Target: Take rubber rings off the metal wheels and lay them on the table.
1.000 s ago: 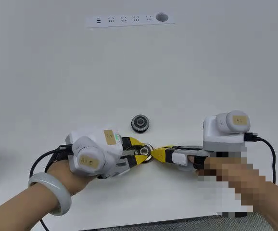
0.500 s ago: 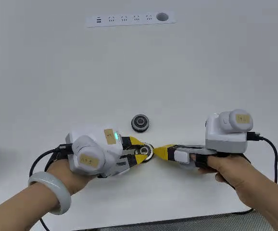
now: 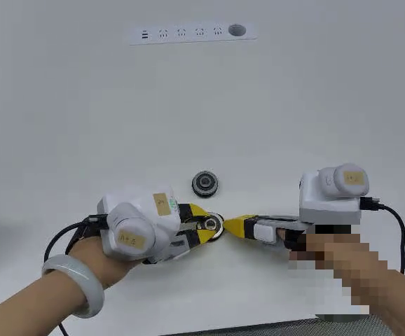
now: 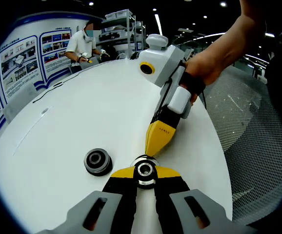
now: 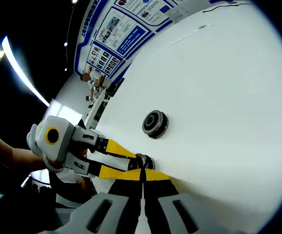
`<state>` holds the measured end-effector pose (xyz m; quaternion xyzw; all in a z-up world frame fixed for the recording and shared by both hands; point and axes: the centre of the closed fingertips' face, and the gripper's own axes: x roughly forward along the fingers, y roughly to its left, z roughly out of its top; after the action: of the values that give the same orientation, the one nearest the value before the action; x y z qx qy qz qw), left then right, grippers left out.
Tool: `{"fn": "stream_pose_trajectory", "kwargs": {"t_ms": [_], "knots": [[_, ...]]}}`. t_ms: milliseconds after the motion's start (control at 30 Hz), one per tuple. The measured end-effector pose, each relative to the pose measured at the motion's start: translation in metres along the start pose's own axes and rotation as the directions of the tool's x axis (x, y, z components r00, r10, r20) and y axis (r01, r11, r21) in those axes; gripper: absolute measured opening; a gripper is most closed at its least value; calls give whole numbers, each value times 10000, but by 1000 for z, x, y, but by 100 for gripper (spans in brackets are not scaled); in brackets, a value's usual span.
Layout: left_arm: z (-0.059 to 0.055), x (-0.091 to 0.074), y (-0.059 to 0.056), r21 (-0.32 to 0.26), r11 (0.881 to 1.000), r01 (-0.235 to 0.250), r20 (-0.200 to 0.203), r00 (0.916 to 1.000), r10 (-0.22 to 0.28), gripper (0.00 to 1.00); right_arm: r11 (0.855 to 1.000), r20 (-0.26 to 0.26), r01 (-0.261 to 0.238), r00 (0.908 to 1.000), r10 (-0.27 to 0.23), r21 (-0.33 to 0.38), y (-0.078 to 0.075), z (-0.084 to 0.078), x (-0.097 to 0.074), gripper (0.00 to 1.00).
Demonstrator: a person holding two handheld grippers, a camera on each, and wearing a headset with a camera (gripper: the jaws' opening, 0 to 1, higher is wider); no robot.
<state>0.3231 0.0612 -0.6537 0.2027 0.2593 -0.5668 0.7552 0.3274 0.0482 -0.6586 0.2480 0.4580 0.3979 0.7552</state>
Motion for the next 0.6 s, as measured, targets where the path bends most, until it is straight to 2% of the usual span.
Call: {"fn": "stream_pose_trajectory", "kwargs": {"t_ms": [600], "knots": [[0,0,0,-1,10000,-13,-67,10000,13,13,9993,127,-333,9994,330,194,12,2,3,1]]}}
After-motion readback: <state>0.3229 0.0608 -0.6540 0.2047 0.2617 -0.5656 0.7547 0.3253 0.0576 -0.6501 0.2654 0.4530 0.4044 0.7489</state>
